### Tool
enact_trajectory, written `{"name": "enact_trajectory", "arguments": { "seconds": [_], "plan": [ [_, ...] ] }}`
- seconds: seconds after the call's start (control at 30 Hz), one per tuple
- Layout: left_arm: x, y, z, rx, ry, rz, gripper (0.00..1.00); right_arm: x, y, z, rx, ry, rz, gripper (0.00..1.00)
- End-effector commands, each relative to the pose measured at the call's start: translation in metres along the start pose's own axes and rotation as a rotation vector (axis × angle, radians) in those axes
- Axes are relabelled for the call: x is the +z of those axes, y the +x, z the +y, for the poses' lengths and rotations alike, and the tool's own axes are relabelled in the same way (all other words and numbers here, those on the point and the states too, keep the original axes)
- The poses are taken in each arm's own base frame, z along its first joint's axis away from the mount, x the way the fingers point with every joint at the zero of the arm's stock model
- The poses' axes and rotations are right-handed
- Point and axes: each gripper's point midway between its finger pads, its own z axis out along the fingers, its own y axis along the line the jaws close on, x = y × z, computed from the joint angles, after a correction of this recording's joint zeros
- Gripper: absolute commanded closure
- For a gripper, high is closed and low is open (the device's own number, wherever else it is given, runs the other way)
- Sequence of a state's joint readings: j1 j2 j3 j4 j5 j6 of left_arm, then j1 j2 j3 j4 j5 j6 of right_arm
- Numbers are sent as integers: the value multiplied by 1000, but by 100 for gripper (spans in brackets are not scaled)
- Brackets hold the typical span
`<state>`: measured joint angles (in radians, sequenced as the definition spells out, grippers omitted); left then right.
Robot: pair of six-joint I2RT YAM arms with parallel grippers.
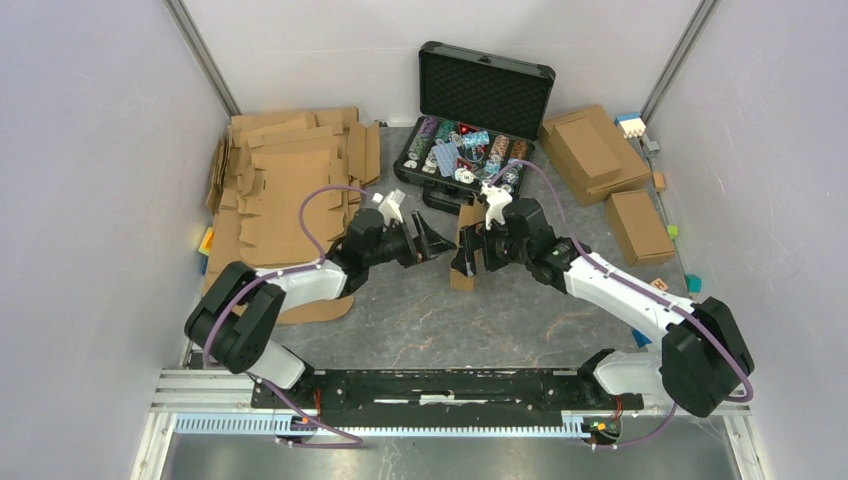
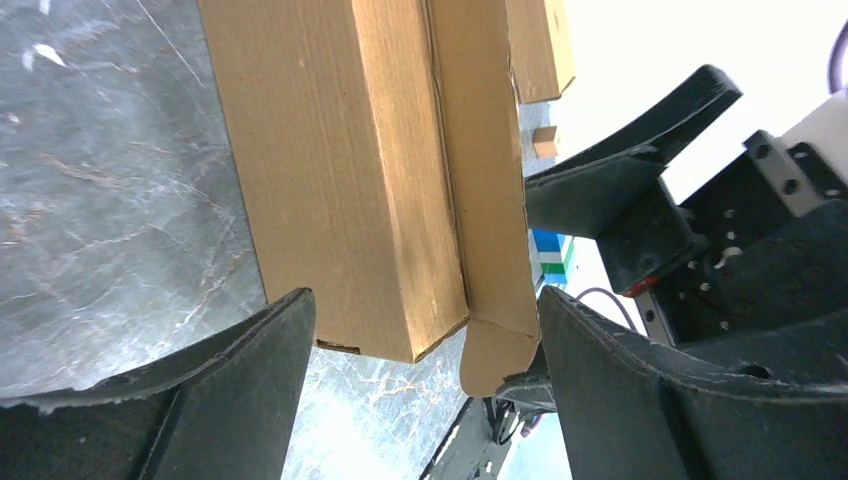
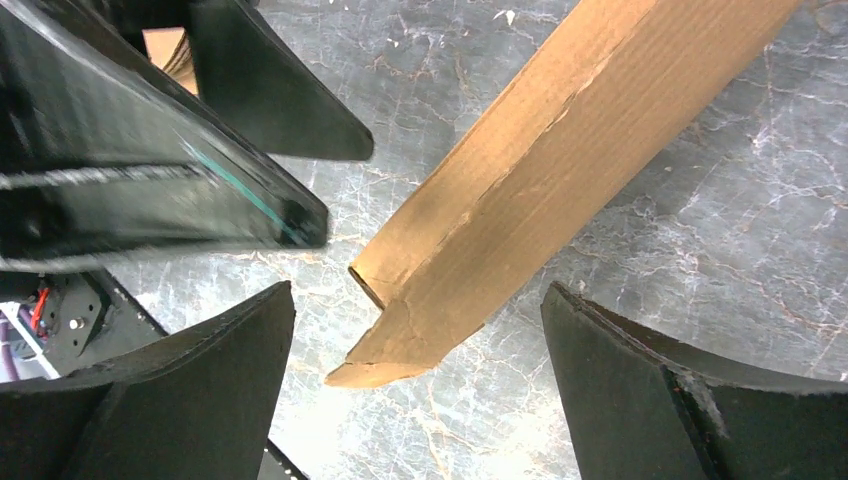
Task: Fold the paper box
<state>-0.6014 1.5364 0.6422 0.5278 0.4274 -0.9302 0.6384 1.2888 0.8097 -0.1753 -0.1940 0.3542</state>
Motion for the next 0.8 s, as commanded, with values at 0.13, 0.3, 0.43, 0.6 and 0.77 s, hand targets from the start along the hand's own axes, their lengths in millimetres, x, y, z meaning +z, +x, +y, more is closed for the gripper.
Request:
{"name": "enact_trajectory", "arguments": {
  "seconds": [0.13,0.3,0.43,0.6,0.77],
  "plan": [
    [-26,-15,5,55,8,-13,13,-8,-29,14,40,-112,-77,2],
    [-11,-14,11,48,13,32,32,-2,-39,-16,142,-26,-88,2],
    [-2,-9,9,55,44,62,64,8,-42,-21,171,-6,-46,2],
    [12,14,1,96,46,127,83,18,-43,-19,159,-33,-22,2],
    [26,31,-12,99,86,155,84,19,-39,-20,129,-31,3,2]
  ]
}}
